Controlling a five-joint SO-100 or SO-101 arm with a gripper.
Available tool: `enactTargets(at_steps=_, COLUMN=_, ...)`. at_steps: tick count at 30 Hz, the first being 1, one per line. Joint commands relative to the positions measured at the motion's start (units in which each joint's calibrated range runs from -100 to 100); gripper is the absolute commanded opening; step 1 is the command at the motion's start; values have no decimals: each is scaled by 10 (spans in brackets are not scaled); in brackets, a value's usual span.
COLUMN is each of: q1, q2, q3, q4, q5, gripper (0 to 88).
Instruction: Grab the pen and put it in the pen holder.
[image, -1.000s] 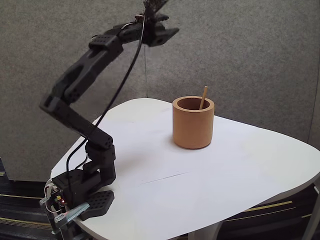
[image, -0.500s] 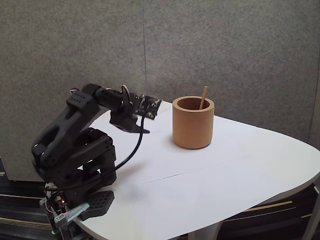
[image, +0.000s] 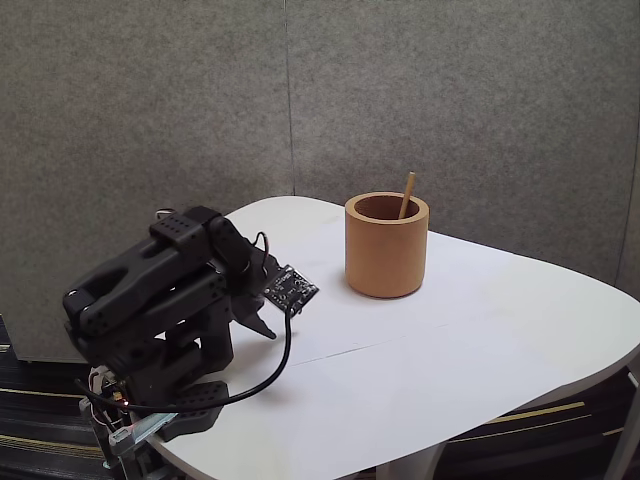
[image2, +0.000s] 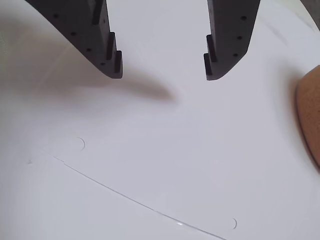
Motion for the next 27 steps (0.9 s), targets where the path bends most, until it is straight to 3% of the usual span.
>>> enactTargets(at_steps=1, q1=0, q2=-3, q3=0, q4=2, q5=-2, gripper=227)
enactTargets(at_steps=27, q1=-3, q2=-26, q3=5, q4=4, q5=3, gripper=228)
